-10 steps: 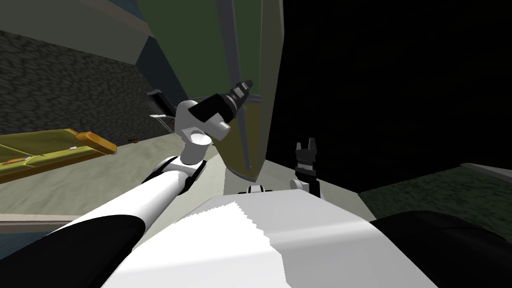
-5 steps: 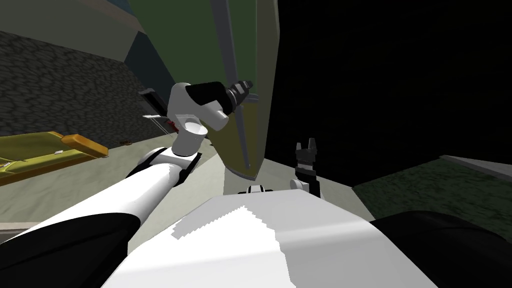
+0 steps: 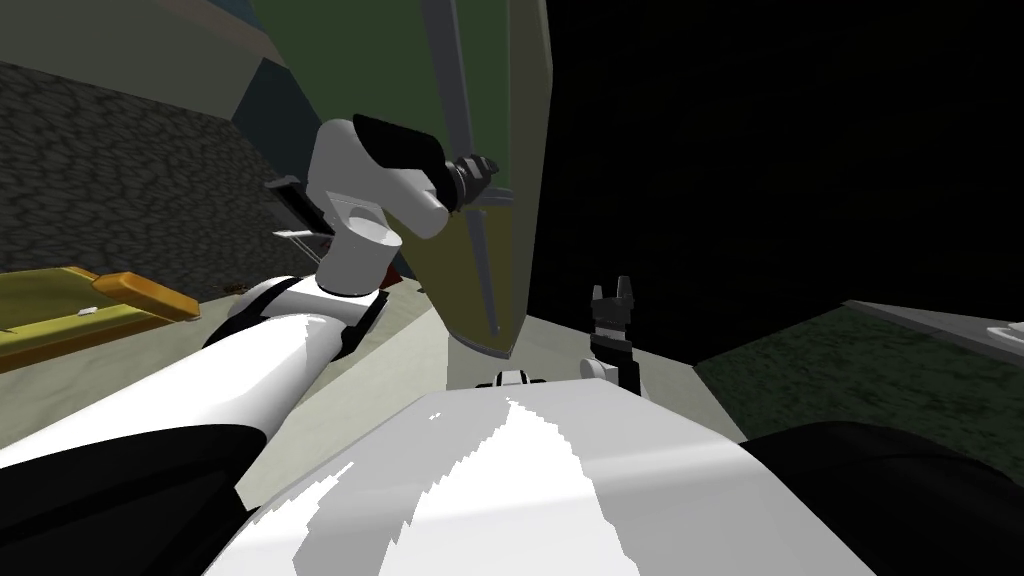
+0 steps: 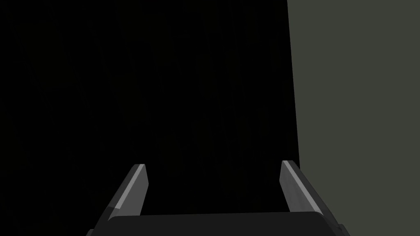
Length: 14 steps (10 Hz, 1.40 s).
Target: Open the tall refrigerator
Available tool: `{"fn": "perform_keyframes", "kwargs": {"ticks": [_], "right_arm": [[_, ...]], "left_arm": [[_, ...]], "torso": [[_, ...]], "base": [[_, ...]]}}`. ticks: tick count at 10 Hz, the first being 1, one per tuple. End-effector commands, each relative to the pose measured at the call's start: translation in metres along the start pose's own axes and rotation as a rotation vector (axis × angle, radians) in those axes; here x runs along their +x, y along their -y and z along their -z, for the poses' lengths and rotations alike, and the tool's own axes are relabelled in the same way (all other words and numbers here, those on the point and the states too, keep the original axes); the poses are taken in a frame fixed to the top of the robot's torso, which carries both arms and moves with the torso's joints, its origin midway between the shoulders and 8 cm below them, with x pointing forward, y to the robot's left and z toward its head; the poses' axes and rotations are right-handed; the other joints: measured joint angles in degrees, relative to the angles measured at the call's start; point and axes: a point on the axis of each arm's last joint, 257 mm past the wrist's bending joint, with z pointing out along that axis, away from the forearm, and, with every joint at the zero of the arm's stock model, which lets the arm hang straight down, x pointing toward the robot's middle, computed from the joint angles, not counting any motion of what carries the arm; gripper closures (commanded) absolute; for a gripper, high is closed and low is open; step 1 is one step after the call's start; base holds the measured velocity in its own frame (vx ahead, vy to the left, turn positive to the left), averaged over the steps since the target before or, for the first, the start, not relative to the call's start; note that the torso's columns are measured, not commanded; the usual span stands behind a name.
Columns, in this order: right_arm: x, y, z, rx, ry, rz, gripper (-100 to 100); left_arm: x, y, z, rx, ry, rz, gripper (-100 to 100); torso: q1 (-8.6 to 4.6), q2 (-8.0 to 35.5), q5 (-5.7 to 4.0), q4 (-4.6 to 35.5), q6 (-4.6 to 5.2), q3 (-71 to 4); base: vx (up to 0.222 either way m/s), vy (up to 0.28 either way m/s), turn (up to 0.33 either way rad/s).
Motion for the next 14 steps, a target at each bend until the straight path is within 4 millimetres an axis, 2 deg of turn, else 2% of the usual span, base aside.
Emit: {"fn": "perform_keyframes", "kwargs": {"ticks": [1, 9, 10, 11, 12, 13, 14], "right_arm": [[0.0, 0.0, 0.0, 0.0, 0.0, 0.0, 0], [0.0, 0.0, 0.0, 0.0, 0.0, 0.0, 0], [0.0, 0.0, 0.0, 0.0, 0.0, 0.0, 0], [0.0, 0.0, 0.0, 0.0, 0.0, 0.0, 0], [0.0, 0.0, 0.0, 0.0, 0.0, 0.0, 0], [0.0, 0.0, 0.0, 0.0, 0.0, 0.0, 0], [0.0, 0.0, 0.0, 0.0, 0.0, 0.0, 0]], "left_arm": [[-0.014, -0.012, -0.005, -0.062, -0.022, -0.024, -100], [-0.06, -0.037, -0.003, -0.196, -0.059, -0.056, -100], [-0.055, -0.036, -0.006, -0.186, -0.057, -0.054, -100], [-0.061, -0.034, -0.003, -0.194, -0.054, -0.054, -100], [-0.059, -0.035, -0.005, -0.191, -0.055, -0.054, -100], [-0.059, -0.035, -0.004, -0.192, -0.055, -0.054, 100], [-0.053, -0.022, -0.003, -0.16, -0.071, -0.051, 100]], "torso": [[-0.04, 0.0, -0.01, 0.0, 0.0, 0.0], [0.06, 0.1, 0.02, 0.0, -0.01, 0.0], [-0.01, 0.0, -0.01, 0.0, 0.0, 0.0], [-0.04, -0.1, -0.01, 0.0, 0.0, 0.0], [-0.06, -0.4, -0.02, -0.1, 0.01, -0.2], [-0.02, -0.2, 0.0, -0.1, 0.01, -0.2], [-0.02, 0.0, -0.01, 0.0, 0.06, 0.0]], "base": [[-0.044, 0.001, -0.045], [-0.035, 0.008, -0.037], [-0.015, 0.005, -0.006], [0.096, -0.006, -0.049], [0.062, -0.003, -0.009], [0.005, 0.0, 0.013], [-0.055, 0.158, -0.006]]}}
